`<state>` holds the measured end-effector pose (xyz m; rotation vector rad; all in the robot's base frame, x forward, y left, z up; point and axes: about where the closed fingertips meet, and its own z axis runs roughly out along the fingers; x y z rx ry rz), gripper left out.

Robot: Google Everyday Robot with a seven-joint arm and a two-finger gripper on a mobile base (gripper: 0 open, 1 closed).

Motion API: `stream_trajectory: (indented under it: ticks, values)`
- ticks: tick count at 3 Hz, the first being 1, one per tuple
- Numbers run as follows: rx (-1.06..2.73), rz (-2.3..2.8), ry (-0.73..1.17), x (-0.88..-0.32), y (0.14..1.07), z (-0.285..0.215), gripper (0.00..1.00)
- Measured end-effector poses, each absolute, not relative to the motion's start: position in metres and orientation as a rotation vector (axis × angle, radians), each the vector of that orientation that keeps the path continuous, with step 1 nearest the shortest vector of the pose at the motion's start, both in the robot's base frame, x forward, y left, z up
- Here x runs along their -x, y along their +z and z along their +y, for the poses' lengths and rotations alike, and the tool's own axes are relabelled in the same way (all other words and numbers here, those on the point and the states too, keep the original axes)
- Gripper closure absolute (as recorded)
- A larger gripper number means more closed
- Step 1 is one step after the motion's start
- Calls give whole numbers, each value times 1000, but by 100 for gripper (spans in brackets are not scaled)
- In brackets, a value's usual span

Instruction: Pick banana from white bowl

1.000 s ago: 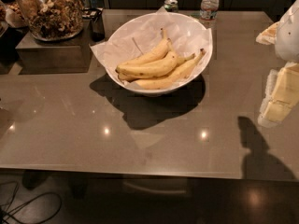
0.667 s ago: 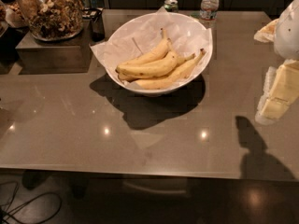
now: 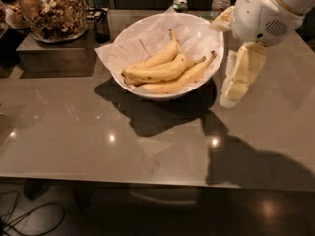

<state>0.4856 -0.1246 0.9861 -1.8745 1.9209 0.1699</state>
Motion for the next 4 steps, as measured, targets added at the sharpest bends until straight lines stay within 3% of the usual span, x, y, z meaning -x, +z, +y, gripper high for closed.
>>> stream_trajectory:
  ticks: [2,4]
  values:
    - [2067,1664,381,-530,981,-32,0]
    - [2008,1677,362,-533,982,-33,0]
